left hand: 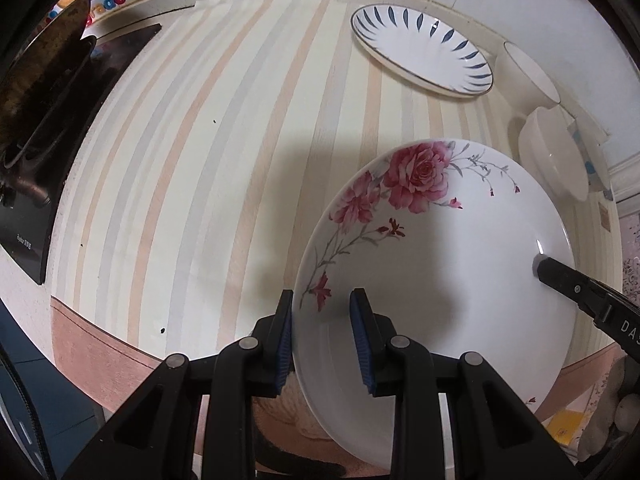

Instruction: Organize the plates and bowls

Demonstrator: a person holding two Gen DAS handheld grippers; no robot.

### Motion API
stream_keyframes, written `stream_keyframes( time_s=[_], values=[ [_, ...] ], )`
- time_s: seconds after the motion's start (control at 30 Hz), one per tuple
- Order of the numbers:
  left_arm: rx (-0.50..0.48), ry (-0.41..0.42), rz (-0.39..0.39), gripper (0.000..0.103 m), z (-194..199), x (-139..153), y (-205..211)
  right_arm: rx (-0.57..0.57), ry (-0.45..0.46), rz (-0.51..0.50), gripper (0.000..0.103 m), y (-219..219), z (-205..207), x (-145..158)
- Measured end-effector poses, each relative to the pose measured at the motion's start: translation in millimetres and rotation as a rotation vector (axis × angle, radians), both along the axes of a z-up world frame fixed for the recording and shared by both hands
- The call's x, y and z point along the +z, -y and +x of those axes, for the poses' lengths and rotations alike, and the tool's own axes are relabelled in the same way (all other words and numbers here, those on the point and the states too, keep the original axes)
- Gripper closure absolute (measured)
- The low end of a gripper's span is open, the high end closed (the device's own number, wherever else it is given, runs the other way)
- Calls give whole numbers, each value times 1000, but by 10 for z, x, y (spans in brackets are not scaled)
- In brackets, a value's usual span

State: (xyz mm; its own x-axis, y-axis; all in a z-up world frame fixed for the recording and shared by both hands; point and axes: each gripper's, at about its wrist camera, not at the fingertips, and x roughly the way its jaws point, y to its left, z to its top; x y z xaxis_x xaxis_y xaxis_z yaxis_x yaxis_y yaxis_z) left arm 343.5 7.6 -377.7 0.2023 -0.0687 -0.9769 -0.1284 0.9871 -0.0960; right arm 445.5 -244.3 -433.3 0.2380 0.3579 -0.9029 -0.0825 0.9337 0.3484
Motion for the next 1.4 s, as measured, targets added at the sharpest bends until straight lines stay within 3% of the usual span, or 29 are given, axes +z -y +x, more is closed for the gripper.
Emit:
stream_keyframes(
  time_s=[0.47,1.0,1.13,1.23,1.27,1.33,1.4],
  values=[
    [-9,-43,40,78,106,-171,142,8,-16,-11,85,24,79,-189],
    [4,-87,48,76,262,-142,125,99,-92,-116,81,-6,207,-27],
    [38,-60,-7,76,315,166,-23,69,-127,-50,81,194,301,143],
    [55,-7,-34,73,554,441,-84,23,-125,88,81,336,484,419],
    [62,18,-49,68,713,526,-114,-1,-107,138,79,377,601,540],
    [75,57,-68,62,1089,585,-164,-25,-77,198,59,409,863,697],
    [82,75,-68,62,1504,535,-169,-53,-64,213,52,394,1237,741]
  ],
)
